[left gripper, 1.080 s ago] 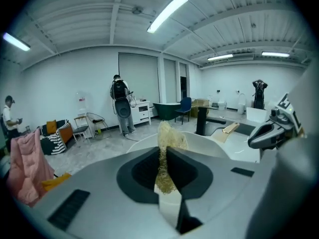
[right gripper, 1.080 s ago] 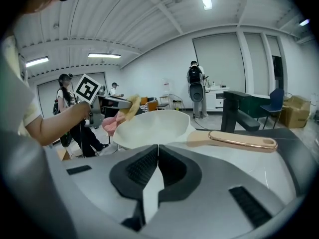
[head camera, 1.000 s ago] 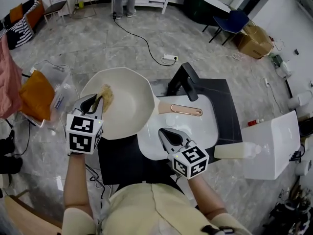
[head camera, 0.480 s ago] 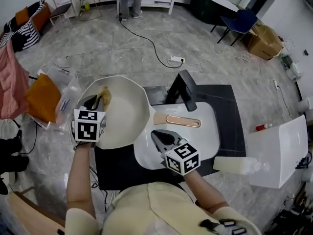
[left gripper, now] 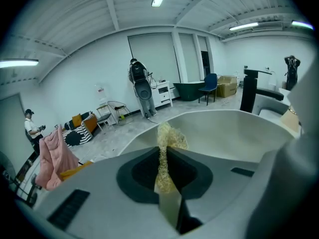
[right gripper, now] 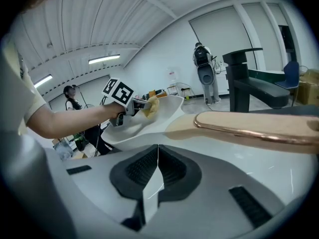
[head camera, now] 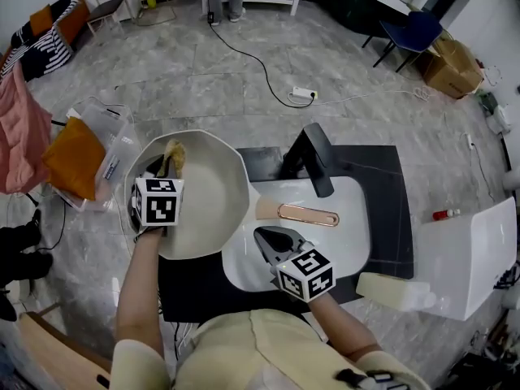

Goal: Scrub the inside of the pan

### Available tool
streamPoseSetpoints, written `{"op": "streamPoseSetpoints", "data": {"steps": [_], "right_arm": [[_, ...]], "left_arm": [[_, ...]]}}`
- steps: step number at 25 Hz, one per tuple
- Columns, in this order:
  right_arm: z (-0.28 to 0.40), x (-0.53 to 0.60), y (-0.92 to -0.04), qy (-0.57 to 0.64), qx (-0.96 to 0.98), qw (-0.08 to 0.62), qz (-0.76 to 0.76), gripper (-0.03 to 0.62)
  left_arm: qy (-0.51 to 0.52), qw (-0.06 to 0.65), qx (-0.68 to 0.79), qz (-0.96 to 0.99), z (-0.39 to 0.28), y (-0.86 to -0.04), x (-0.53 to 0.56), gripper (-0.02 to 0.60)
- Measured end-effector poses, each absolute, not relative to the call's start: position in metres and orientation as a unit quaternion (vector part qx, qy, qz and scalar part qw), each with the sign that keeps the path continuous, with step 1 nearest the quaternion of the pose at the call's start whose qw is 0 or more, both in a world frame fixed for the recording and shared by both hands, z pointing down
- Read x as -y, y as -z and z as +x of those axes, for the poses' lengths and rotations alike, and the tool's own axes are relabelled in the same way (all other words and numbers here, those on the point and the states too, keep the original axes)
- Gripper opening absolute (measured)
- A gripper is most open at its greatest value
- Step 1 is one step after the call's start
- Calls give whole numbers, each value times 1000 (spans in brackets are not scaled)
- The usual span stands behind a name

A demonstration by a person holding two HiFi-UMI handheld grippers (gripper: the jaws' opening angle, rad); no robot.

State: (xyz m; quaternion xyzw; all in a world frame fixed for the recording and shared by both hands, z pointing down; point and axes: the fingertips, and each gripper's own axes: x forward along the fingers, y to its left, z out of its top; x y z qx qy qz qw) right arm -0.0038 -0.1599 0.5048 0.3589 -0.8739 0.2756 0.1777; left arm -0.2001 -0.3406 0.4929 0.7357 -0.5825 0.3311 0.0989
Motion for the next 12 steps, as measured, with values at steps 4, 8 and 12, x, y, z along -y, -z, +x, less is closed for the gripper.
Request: {"op": "streamPoseSetpoints", "data": {"steps": [4, 8, 12], "right_arm": [[0, 163, -510, -281, 871, 180, 360, 17], [3, 166, -514, -284, 869, 178, 365, 17], [8, 167, -517, -287, 865, 179, 370, 17]], "left_arm": [[-344, 85, 601, 717, -201, -503, 353, 40], [-359, 77, 594, 715, -193, -516, 362, 40], [-362, 80, 575, 730, -177, -525, 366, 40]]}}
